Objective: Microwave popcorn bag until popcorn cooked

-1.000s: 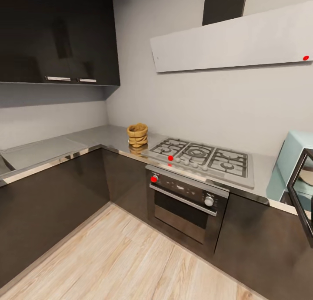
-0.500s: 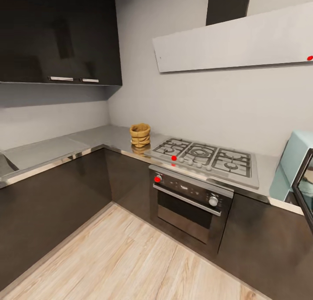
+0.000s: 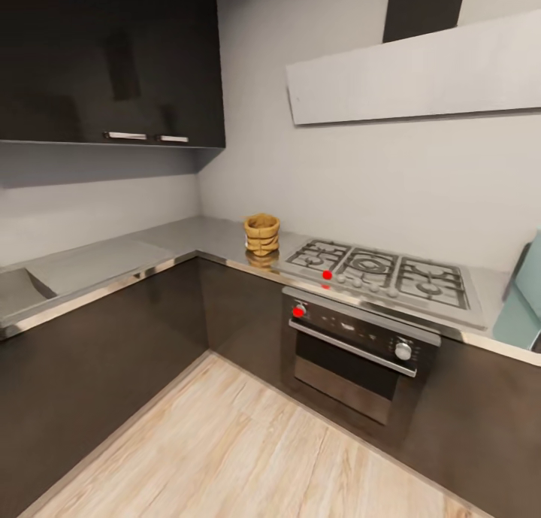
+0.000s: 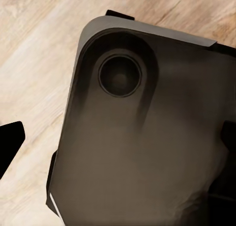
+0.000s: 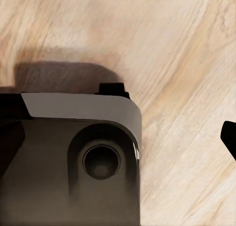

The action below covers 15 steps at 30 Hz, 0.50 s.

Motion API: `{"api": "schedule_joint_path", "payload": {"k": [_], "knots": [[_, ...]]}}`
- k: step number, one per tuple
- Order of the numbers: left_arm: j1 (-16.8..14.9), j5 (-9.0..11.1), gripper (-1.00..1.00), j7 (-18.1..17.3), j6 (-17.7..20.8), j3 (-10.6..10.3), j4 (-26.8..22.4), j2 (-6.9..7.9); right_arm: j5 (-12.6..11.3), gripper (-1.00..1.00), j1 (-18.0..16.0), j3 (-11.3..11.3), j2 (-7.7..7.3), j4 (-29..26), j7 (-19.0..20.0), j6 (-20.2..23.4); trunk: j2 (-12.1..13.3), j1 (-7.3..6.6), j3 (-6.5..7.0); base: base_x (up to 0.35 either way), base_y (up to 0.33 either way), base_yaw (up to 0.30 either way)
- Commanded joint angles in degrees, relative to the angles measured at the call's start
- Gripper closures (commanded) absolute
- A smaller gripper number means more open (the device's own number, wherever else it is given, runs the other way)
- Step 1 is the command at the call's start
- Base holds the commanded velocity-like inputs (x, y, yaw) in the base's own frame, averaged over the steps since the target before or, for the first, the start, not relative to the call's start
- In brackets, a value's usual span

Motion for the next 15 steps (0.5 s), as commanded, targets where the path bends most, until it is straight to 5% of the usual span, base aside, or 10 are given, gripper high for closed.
{"api": "schedule_joint_path", "payload": {"k": [1,15], "knots": [[0.01,0.03,-1.00,-0.05,0.00,0.22,-0.03,0.00,0.10,-1.00,-0.09,-0.13,0.01,0.19,-0.08,-0.35,-0.03,0.02,-0.05,0.270,0.203,0.000],[0.01,-0.09,-1.00,-0.06,0.02,0.07,-0.02,0.01,0.14,-1.00,-0.09,-0.04,0.06,0.19,-0.31,-0.44,-0.03,0.02,-0.05,0.310,0.121,0.000]]}}
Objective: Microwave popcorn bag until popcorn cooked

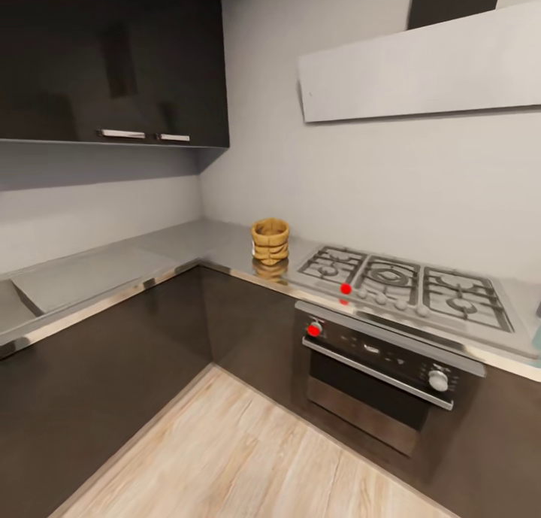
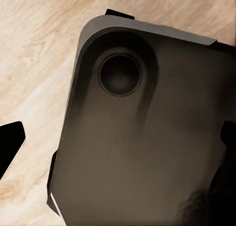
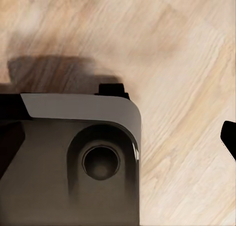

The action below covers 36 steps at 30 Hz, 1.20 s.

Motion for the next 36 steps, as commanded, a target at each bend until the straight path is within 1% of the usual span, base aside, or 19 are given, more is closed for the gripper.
{"api": "schedule_joint_path", "payload": {"k": [1,17,36], "knots": [[0.02,0.08,-1.00,-0.02,-0.09,0.21,-0.07,-0.02,0.13,-1.00,-0.08,-0.12,0.03,0.19,-0.22,-0.35,-0.02,0.03,-0.05,0.316,0.102,0.000],[0.03,-0.06,-1.00,-0.02,-0.16,-0.07,-0.07,-0.10,0.16,-1.00,-0.09,-0.02,0.03,0.19,-0.33,-0.31,-0.02,0.03,-0.05,0.317,0.109,0.000],[0.03,-0.08,-1.00,-0.02,-0.17,-0.16,-0.07,-0.10,0.17,-1.00,-0.08,0.03,0.18,0.19,0.45,-0.37,-0.02,0.03,-0.05,0.302,0.204,-0.002]]}}
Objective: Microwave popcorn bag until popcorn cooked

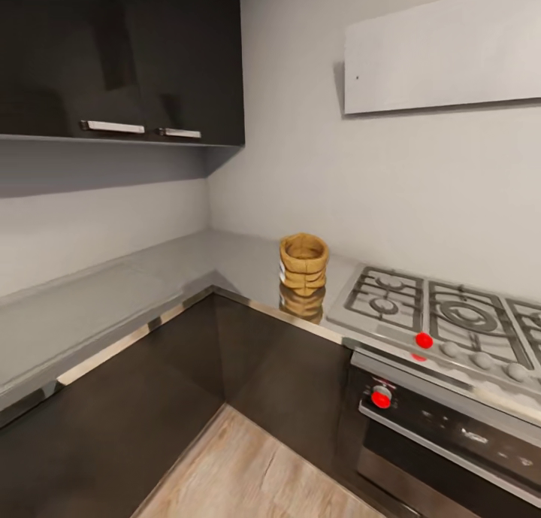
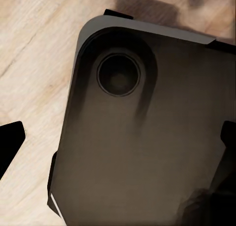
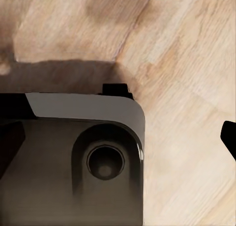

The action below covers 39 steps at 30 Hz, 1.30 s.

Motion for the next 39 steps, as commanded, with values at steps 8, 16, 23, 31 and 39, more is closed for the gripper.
{"api": "schedule_joint_path", "payload": {"k": [8,16,23,31,39], "knots": [[0.05,0.15,-1.00,-0.03,-0.10,0.23,-0.07,-0.01,-0.24,-1.00,-0.08,-0.17,-0.07,0.19,-0.29,-0.35,-0.02,0.03,-0.05,0.269,0.198,-0.196],[0.02,0.41,-1.00,0.06,-0.15,0.78,-0.07,-0.01,-0.24,-1.00,-0.09,-0.17,-0.08,0.19,-0.55,-0.34,-0.02,0.03,-0.05,0.036,0.019,-0.245],[0.01,0.62,-1.00,0.14,-0.12,0.98,-0.14,-0.01,-0.25,-1.00,-0.10,-0.17,-0.30,0.19,-0.89,-0.34,-0.02,0.03,-0.05,0.000,0.000,-0.166],[0.03,0.68,-1.00,0.53,-0.06,1.07,-0.15,-0.05,-0.16,-1.00,-0.10,-0.17,-0.33,0.19,-0.91,-0.25,-0.02,0.03,-0.05,0.000,0.000,-0.001],[0.02,0.68,-1.00,0.67,-0.15,1.17,-0.16,-0.09,-0.08,-1.00,-0.08,-0.08,-0.33,0.19,-0.91,-0.33,-0.02,0.03,-0.05,0.000,0.000,0.000]]}}
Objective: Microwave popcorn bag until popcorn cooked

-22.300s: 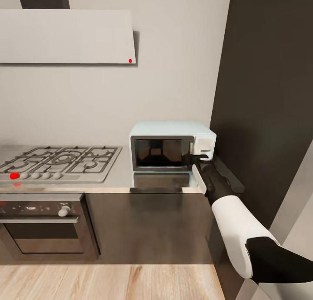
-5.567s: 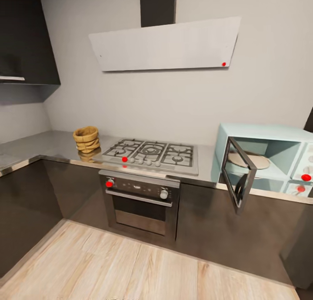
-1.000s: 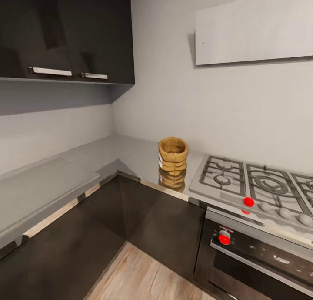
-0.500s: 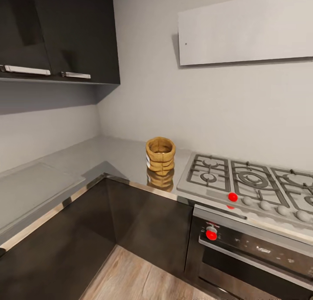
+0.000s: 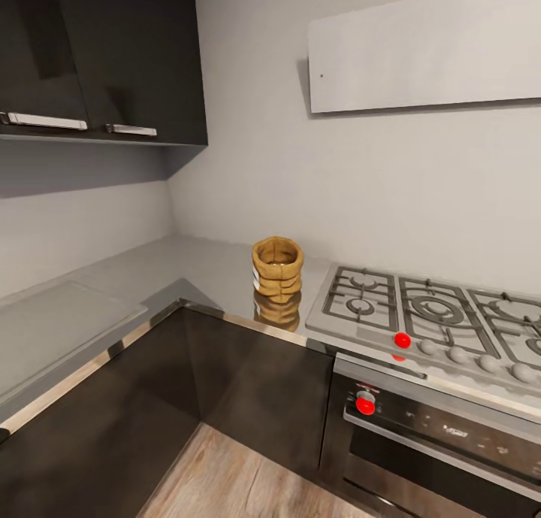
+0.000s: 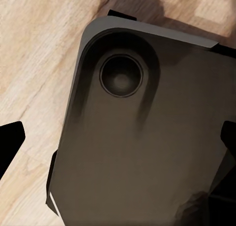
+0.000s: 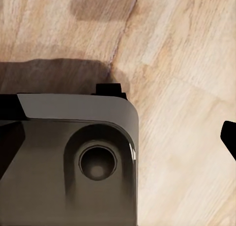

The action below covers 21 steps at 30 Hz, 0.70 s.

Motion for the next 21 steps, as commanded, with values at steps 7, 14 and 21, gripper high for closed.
{"api": "schedule_joint_path", "payload": {"k": [7,14,21], "knots": [[0.00,0.05,-1.00,0.06,-0.07,0.30,-0.09,-0.01,0.20,-1.00,-0.08,-0.10,0.00,0.19,-0.12,-0.40,-0.03,0.00,-0.05,0.000,0.000,0.000],[0.02,-0.15,-1.00,0.13,-0.07,0.15,-0.16,-0.10,0.20,-1.00,-0.06,-0.10,0.07,0.19,-0.12,-0.44,2.78,-1.54,1.21,0.000,0.000,0.000],[0.01,-0.37,-1.00,0.14,-0.13,0.04,-0.25,-0.07,0.24,-1.00,-0.10,-0.06,0.04,0.19,-0.12,-0.36,5.59,-3.08,2.47,0.000,0.000,0.000]]}}
